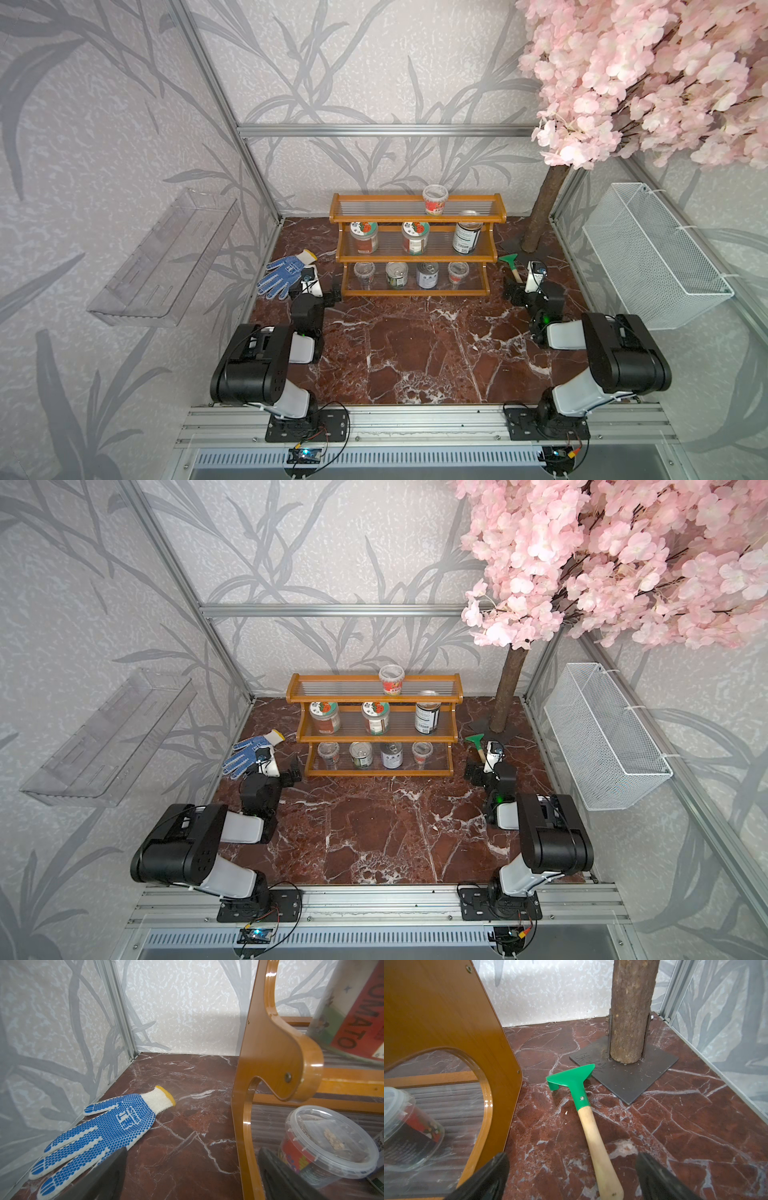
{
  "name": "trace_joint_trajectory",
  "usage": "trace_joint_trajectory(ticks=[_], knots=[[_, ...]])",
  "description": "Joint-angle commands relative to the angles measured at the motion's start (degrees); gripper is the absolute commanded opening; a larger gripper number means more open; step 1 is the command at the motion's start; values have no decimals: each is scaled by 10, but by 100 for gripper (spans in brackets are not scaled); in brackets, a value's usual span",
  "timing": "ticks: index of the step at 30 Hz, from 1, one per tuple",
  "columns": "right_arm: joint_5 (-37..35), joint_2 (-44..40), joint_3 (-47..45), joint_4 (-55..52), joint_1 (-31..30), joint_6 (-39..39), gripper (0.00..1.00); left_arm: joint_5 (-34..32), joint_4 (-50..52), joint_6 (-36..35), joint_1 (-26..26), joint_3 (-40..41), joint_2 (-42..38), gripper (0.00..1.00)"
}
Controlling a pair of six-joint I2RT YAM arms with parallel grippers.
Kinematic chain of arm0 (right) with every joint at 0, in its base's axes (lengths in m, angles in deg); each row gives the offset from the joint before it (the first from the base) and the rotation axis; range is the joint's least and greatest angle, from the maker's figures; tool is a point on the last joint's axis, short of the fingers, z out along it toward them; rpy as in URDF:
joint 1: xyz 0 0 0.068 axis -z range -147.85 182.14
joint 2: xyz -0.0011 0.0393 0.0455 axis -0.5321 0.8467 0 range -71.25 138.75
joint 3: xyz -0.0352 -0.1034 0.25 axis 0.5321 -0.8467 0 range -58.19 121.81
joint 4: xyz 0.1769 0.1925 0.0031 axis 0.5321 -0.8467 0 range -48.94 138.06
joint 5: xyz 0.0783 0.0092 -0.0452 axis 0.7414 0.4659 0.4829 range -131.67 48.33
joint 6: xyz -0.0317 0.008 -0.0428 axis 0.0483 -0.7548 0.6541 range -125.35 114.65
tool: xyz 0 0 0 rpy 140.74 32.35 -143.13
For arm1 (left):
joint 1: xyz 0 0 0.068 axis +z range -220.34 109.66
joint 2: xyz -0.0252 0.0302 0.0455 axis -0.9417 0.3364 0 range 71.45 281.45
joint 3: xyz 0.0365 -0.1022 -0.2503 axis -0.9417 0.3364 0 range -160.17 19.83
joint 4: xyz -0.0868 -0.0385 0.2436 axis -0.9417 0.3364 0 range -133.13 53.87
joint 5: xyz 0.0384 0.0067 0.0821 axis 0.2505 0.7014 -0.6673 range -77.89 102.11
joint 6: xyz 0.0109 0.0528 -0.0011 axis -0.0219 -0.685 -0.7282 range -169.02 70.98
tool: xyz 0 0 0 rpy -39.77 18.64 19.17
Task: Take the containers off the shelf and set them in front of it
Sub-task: 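Pick up a container from the shelf.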
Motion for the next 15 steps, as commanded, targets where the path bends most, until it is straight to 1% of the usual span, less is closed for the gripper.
trace_joint_trajectory(ticks=[1,3,5,8,10,14,15], knots=[[4,-9,11,-2,4,-3,99,10,-10,-9,-1,0,-7,100],[-3,-21,7,-1,5,-8,99,12,29,-11,-2,-12,-31,100],[-4,-54,-4,-10,4,-5,99,6,87,-10,-4,-25,-72,100],[6,-135,-11,-62,5,-2,99,7,170,-9,-4,-39,-147,100],[39,-207,-2,-141,4,5,99,20,264,-15,-4,-63,-201,100],[111,-339,40,-319,3,18,99,54,403,13,-5,-99,-294,100],[138,-369,55,-366,3,18,99,66,433,25,-5,-106,-318,100]])
